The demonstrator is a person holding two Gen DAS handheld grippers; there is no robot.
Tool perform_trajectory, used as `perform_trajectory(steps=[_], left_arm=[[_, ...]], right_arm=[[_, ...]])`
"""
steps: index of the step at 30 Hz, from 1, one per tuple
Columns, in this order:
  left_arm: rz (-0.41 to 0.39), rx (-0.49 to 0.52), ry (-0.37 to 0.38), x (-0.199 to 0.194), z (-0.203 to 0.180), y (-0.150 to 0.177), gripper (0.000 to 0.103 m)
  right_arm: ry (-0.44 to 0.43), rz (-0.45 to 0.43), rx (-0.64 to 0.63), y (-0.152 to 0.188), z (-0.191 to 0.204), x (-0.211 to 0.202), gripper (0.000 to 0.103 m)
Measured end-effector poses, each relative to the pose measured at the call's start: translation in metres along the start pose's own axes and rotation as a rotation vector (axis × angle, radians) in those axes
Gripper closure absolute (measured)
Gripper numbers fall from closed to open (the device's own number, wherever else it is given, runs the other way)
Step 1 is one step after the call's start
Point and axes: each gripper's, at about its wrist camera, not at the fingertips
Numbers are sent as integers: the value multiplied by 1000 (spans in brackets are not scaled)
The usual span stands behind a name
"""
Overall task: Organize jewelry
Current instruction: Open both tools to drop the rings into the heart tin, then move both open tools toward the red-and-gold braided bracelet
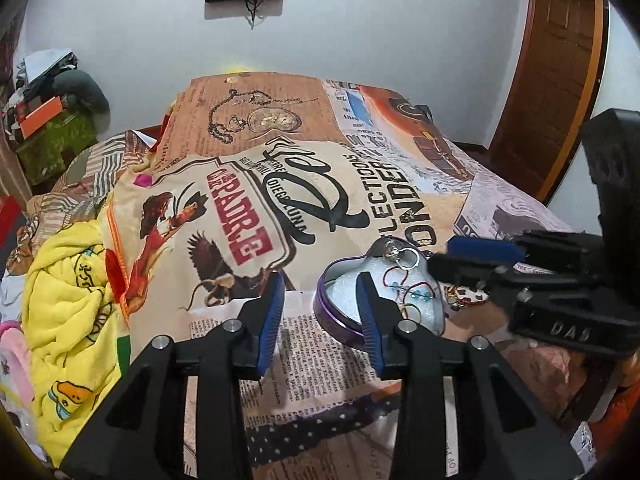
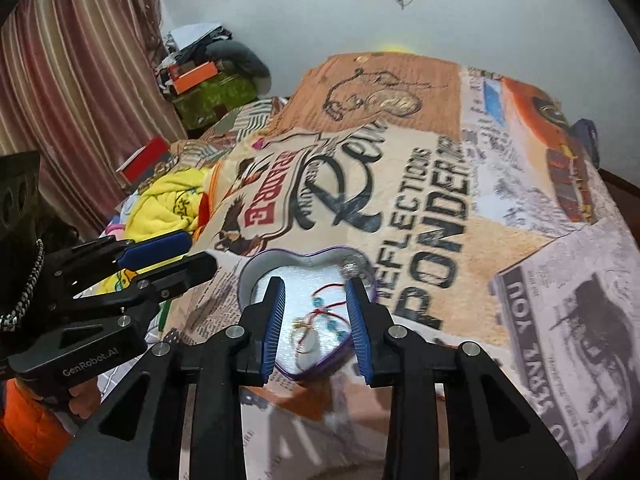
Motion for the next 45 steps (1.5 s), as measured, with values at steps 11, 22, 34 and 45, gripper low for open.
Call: perform_trajectory(steps=[11, 22, 34, 45], left_arm=[[-8, 28, 37, -15, -34, -5, 59], [75, 88, 138, 7, -93, 3, 57], [200, 97, 180, 57, -129, 24, 57], [233, 47, 172, 84, -122, 25, 62]], right_arm=[[112, -68, 60, 11, -38, -56, 74], [199, -46, 133, 44, -85, -86, 74], [181, 49, 184, 78, -114, -73, 74], [138, 103, 166, 82, -114, -47, 74]])
Point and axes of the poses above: each gripper's, at about its wrist camera, not at the fingertips, and x roughly the way its jaws point, z to its left, y to its underside, and after that the axes turned 1 degree about x, right-handed
